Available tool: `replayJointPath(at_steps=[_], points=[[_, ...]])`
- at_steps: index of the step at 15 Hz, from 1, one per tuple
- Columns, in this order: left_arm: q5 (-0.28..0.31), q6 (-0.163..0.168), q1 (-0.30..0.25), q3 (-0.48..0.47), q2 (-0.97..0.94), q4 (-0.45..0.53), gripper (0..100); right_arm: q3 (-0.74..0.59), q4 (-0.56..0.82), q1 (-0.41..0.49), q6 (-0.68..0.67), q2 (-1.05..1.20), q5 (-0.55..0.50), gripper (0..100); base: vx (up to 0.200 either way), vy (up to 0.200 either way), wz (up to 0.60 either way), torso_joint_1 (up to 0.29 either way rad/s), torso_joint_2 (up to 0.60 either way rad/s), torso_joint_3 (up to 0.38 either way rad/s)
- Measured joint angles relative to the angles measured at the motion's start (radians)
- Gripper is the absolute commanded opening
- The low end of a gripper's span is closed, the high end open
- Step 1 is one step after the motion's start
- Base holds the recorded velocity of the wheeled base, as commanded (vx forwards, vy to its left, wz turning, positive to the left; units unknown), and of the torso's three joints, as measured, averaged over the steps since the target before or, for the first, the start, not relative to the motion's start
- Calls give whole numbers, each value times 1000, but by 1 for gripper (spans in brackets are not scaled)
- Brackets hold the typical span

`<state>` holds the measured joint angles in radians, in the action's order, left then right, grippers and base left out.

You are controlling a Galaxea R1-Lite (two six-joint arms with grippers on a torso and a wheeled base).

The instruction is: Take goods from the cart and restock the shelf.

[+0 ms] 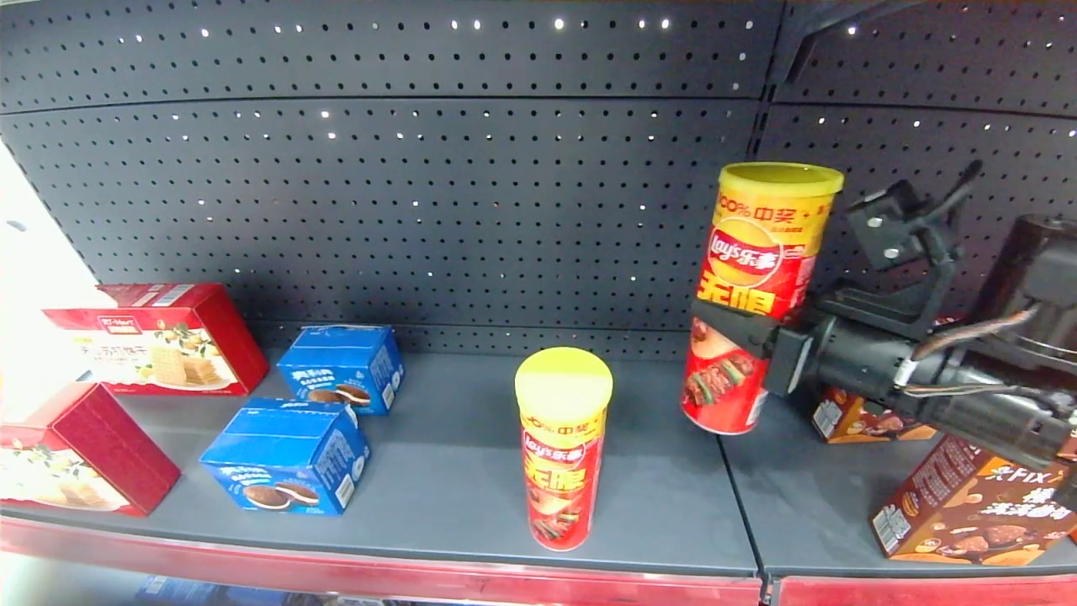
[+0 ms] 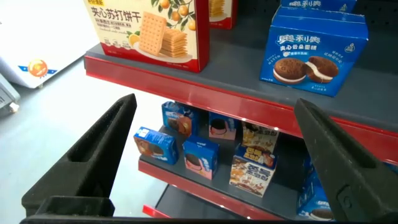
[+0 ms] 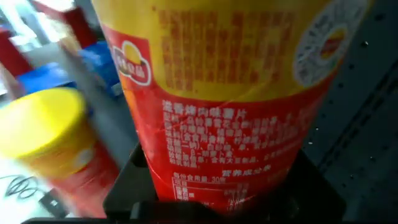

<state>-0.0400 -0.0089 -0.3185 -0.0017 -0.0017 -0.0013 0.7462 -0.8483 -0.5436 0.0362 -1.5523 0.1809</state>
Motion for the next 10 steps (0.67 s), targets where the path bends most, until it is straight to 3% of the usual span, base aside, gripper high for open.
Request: replayJointPath(at_steps=[5,10], points=[[0,0,0,0,0,0,100,165,-31,4,-15,-203,-42,0,0,0,0,0,0,0],[0,0,0,0,0,0,100,290,-56,33,-16,-339,146,0,0,0,0,0,0,0]])
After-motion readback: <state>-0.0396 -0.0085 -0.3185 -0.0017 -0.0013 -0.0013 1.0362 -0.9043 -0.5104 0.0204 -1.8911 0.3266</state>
